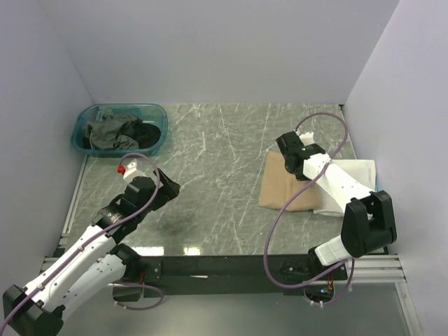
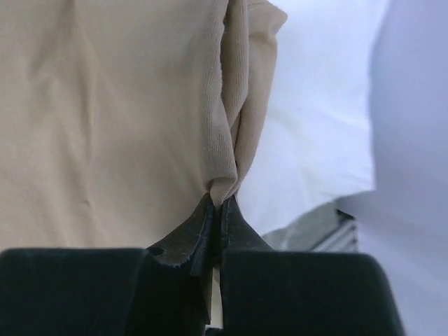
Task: Fold and stack the t-shirts
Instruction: Neatly place the folded tshirt to the corner
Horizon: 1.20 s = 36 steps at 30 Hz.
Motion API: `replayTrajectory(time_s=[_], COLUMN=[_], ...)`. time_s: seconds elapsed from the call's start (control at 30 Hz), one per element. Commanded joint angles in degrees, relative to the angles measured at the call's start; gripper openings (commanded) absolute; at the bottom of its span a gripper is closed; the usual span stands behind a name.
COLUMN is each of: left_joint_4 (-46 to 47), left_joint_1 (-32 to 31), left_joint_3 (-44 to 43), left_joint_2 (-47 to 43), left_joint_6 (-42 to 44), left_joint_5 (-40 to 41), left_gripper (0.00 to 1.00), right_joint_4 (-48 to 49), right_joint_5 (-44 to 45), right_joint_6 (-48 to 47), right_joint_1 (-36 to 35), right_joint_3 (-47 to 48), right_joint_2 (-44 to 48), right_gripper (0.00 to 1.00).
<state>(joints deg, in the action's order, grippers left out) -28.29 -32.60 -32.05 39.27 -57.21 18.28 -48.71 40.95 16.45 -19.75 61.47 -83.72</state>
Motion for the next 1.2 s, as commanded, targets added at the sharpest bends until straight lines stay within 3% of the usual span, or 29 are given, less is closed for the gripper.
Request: replayTrajectory(time_s=[0.0, 0.23, 0.57, 1.17], left_joint_4=[2.8, 3.9, 6.2, 8.3], left_joint_1=[-0.2, -0.2, -0.2, -0.2], left_joint_3=[-1.9, -3.8, -4.8, -6.2], left_joint_2=[0.9, 3.1, 5.7, 8.9], left_joint_6=[1.8, 3.2, 4.5, 6.1], left_joint_5=[0.6, 1.3, 0.5, 1.1], left_gripper=[1.0, 1.0, 0.99, 0.99], right_joint_4=[-5.6, -4.9, -6.2, -11.0], right_joint_5=[10.2, 17.4, 14.5, 10.2], right_joint_6=[-1.9, -5.2, -8.5, -11.5], right_joint_1=[2.8, 4.0, 5.2, 6.7], right_joint_3=[1.2, 1.1, 4.2, 13.8], right_joint_2=[1.2, 4.3, 13.1, 19.2], right_gripper=[0.0, 0.0, 0.0, 0.0])
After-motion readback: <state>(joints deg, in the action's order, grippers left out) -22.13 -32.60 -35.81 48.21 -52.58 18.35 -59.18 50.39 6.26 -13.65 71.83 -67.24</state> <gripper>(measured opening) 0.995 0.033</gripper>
